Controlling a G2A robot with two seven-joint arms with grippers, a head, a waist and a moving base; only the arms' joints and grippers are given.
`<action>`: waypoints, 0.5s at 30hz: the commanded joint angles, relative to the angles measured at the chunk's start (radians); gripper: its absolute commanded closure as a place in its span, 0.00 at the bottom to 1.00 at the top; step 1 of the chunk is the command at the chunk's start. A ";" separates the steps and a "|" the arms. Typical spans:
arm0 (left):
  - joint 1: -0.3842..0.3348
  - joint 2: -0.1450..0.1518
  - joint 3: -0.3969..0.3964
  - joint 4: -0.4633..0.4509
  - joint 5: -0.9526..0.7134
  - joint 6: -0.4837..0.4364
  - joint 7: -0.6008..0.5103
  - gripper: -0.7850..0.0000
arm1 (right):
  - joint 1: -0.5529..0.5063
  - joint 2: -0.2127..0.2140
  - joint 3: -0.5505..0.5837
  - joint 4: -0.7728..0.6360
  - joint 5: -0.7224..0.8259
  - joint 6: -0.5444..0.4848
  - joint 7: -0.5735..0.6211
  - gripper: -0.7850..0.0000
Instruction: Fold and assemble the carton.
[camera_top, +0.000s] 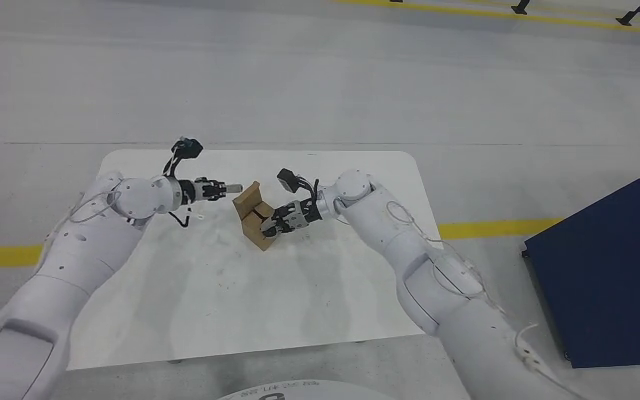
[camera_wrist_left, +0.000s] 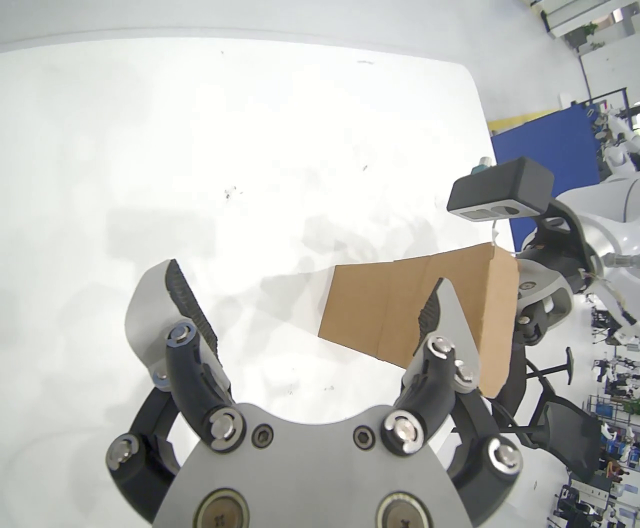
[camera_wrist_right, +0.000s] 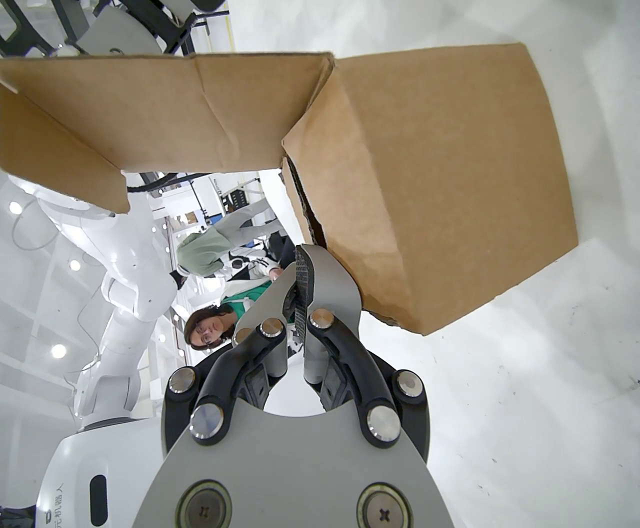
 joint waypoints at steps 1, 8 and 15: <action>-0.004 -0.006 0.012 0.003 0.009 -0.005 0.004 0.00 | 0.004 -0.004 -0.001 0.011 -0.001 -0.002 0.001 1.00; -0.003 -0.020 0.059 -0.020 0.093 -0.059 0.013 0.00 | 0.013 -0.019 -0.008 0.035 -0.010 0.006 0.001 1.00; 0.007 -0.032 0.097 -0.041 0.174 -0.047 0.028 0.00 | 0.022 -0.032 -0.010 0.060 -0.016 0.007 0.004 1.00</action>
